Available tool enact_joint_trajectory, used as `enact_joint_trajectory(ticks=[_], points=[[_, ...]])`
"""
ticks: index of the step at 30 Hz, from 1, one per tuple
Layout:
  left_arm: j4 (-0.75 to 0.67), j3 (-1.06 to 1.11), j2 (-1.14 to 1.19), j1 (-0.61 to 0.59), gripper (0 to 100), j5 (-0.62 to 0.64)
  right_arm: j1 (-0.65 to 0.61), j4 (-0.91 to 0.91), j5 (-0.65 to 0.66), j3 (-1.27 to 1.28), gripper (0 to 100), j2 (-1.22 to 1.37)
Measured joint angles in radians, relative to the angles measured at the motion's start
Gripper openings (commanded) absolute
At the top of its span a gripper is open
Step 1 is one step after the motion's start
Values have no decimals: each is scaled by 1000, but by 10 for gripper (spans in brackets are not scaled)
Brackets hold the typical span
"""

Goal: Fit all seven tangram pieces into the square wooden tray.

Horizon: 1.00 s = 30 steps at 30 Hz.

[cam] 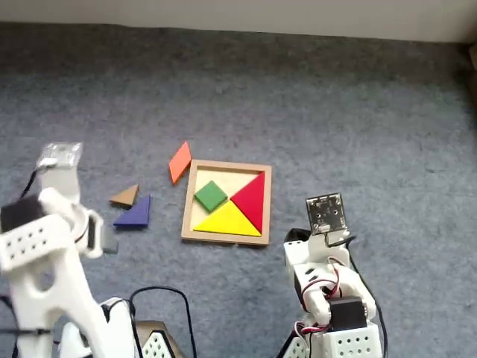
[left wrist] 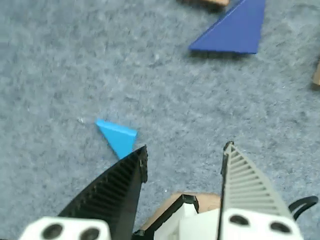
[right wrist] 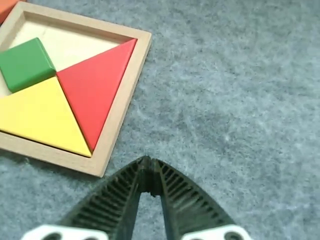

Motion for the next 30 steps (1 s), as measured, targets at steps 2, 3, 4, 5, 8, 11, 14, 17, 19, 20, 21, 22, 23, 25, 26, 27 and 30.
enact_joint_trajectory(ticks=[2, 3, 4, 5, 8, 11, 14, 17, 19, 20, 21, 22, 23, 25, 26, 27, 30], points=[[-11, 34, -69, -109, 245, -3, 0, 0, 0, 0, 5, 0], [-12, 48, -97, -157, 243, -25, 0, 0, 0, 0, 5, 0], [-14, 61, -117, -199, 242, -52, 0, 0, 0, 0, 5, 0], [-15, 74, -127, -233, 243, -75, 0, 0, 0, 0, 5, 0], [-17, 83, -132, -313, 242, -101, 0, 0, 0, 0, 5, 0], [-17, 83, -91, -348, 242, -103, 0, 0, 0, 0, 5, 0], [-23, 83, 3, -351, 242, -104, 0, 0, 0, 0, 5, 0], [-71, 83, 138, -351, 242, -104, 0, 0, 0, 0, 5, 0], [-121, 84, 229, -351, 242, -103, 0, 0, 0, 0, 5, 0], [-149, 84, 273, -351, 242, -103, 0, 0, 0, 0, 5, 0], [-176, 84, 310, -351, 242, -103, 0, 0, 0, 0, 5, 0], [-203, 84, 344, -351, 242, -103, 0, 0, 0, 0, 5, 0], [-226, 84, 377, -351, 242, -103, 0, 0, 0, 0, 5, 0], [-272, 84, 430, -353, 242, -103, 0, 0, 0, 0, 5, 0], [-287, 84, 451, -353, 242, -103, 0, 0, 0, 0, 5, 0], [-304, 84, 471, -353, 242, -103, 0, 0, 0, 0, 5, 0], [-367, 84, 517, -353, 242, -103, 0, 0, 0, 0, 5, 0]])
